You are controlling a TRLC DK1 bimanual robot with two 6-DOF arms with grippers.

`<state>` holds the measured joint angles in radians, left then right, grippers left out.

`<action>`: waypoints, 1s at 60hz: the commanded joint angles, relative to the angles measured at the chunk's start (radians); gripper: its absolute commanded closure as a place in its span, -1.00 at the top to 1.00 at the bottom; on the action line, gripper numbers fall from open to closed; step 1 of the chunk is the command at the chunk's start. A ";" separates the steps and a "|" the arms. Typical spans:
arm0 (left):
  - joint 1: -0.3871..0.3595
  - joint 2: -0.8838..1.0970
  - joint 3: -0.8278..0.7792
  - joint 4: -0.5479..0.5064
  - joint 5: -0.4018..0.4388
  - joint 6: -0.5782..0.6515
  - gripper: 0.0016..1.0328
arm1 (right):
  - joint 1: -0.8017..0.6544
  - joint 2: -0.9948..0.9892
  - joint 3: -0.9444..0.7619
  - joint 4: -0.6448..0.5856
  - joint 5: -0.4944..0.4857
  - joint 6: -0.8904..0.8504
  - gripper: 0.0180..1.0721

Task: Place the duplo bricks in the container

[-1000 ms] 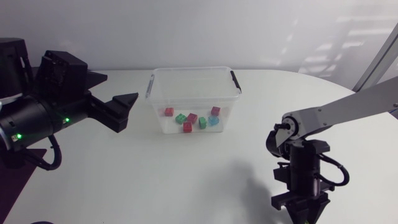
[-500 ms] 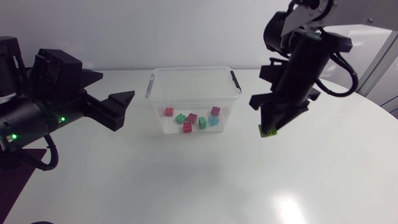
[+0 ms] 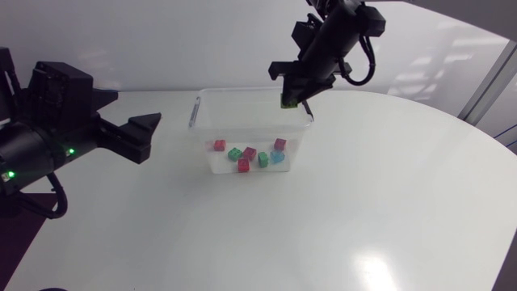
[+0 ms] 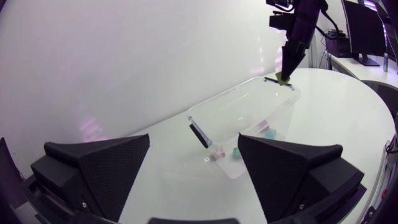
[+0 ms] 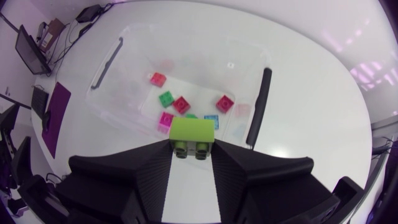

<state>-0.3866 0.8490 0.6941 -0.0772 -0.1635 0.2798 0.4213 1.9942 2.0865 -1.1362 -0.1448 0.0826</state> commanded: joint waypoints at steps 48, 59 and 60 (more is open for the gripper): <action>0.169 -0.120 -0.045 -0.009 -0.016 -0.004 0.92 | 0.040 -0.132 -0.198 0.349 0.205 -0.014 0.93; 0.175 -0.168 -0.050 0.004 -0.021 -0.005 0.92 | 0.031 -0.325 -0.341 0.452 0.225 -0.038 0.93; 0.176 -0.172 -0.051 0.008 -0.021 -0.004 0.92 | 0.027 -0.337 -0.352 0.460 0.225 -0.038 0.93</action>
<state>-0.2218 0.7021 0.6662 -0.0837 -0.1734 0.2802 0.4610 1.7420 1.7943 -0.7113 0.0654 0.0654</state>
